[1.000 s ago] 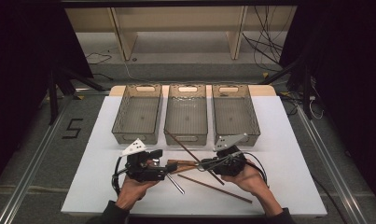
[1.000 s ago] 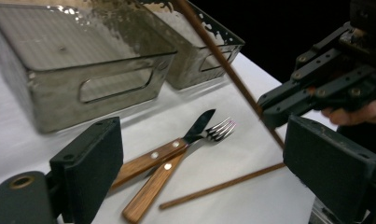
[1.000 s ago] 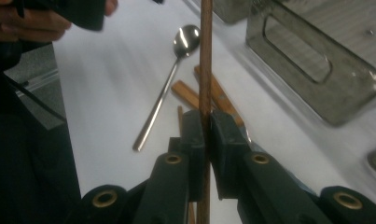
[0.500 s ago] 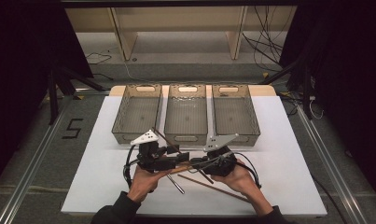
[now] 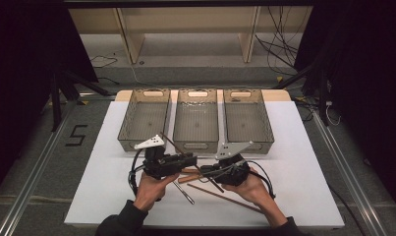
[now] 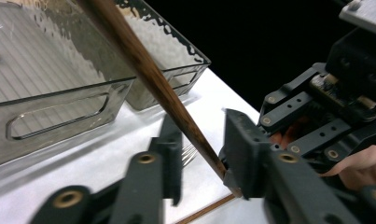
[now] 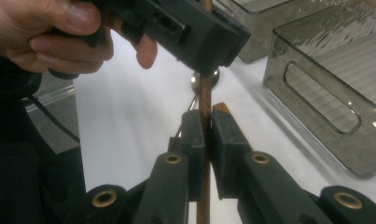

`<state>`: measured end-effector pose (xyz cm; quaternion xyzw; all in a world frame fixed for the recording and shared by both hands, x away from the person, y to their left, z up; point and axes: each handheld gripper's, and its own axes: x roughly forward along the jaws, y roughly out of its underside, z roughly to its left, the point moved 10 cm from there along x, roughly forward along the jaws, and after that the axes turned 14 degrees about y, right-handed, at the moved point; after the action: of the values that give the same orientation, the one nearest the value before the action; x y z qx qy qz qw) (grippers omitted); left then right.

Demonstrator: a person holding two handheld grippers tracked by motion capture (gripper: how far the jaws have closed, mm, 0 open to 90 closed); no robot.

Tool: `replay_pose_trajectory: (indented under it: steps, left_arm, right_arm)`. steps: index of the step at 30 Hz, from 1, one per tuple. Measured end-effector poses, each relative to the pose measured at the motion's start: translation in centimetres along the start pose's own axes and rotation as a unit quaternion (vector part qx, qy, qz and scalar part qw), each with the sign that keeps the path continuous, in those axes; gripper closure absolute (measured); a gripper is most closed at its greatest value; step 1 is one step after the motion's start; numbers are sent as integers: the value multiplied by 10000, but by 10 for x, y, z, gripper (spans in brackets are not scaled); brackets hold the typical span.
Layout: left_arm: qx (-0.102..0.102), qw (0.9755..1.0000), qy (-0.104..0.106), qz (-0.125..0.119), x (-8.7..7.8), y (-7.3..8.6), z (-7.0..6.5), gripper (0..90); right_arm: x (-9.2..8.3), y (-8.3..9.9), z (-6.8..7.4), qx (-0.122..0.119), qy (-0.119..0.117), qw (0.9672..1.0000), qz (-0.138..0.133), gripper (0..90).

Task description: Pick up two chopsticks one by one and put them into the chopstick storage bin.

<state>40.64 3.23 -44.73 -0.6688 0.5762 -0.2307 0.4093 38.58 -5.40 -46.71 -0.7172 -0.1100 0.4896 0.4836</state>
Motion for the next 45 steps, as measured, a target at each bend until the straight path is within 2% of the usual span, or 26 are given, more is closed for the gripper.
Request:
replay_pose_trajectory:
  steps: [2, 6, 7, 8, 10, 12, 13, 14, 17, 18, 20, 25, 29, 32, 37, 41, 45]
  left_arm:
    - [-3, 10000, 56, -24, -1, -1, 0, 750]
    - [-155, 9991, 393, -76, -2, -4, -5, 814]
    - [-144, 9991, 391, -79, -1, -5, -6, 833]
    - [-29, 9996, 285, -25, -2, -5, -5, 842]
    - [-84, 9993, 350, -33, -4, -5, -4, 845]
    - [-44, 9995, 310, -38, -7, -8, -4, 846]
    - [-10, 9995, 298, -45, -9, -9, -4, 847]
    - [36, 9996, 257, -76, -11, -12, -3, 848]
    - [109, 9998, 118, -131, -21, -21, 1, 848]
    - [139, 9998, 51, -159, -25, -24, 4, 848]
    - [155, 9995, -66, -256, -34, -32, 8, 848]
    - [262, 9976, -450, -455, -58, -55, 23, 846]
    - [289, 9956, -718, -519, -76, -72, 38, 846]
    - [208, 9946, -844, -575, -90, -87, 50, 846]
    - [164, 9928, -966, -690, -110, -110, 61, 846]
    - [263, 9900, -1176, -731, -124, -127, 67, 846]
    - [299, 9866, -1422, -746, -134, -138, 79, 846]
  right_arm:
    - [0, -1, 1, 28, -44, 10000, -32, 846]
    - [-1, -2, 3, 38, -96, 9999, -107, 841]
    - [-1, -2, 2, 14, -95, 9999, -119, 835]
    - [0, -2, 3, 20, -95, 9999, -127, 826]
    - [-2, -4, 3, 123, -156, 9996, -212, 776]
    - [-6, -5, -1, 157, -96, 9995, -272, 695]
    - [-10, -5, -3, 230, -96, 9992, -315, 621]
    - [-12, -5, -6, 278, -48, 9990, -341, 579]
    - [-16, -1, -12, 364, 18, 9987, -357, 548]
    - [-19, 3, -18, 445, 127, 9982, -379, 487]
    - [-20, 6, -22, 507, 195, 9978, -377, 451]
    - [-26, 19, -37, 793, 482, 9948, -409, 343]
    - [-30, 30, -45, 1000, 588, 9925, -394, 288]
    - [-31, 34, -47, 1045, 615, 9920, -350, 261]
    - [-34, 41, -51, 1133, 698, 9905, -355, 245]
    - [-37, 48, -55, 1197, 762, 9893, -338, 218]
    - [-39, 54, -57, 1273, 774, 9882, -342, 206]
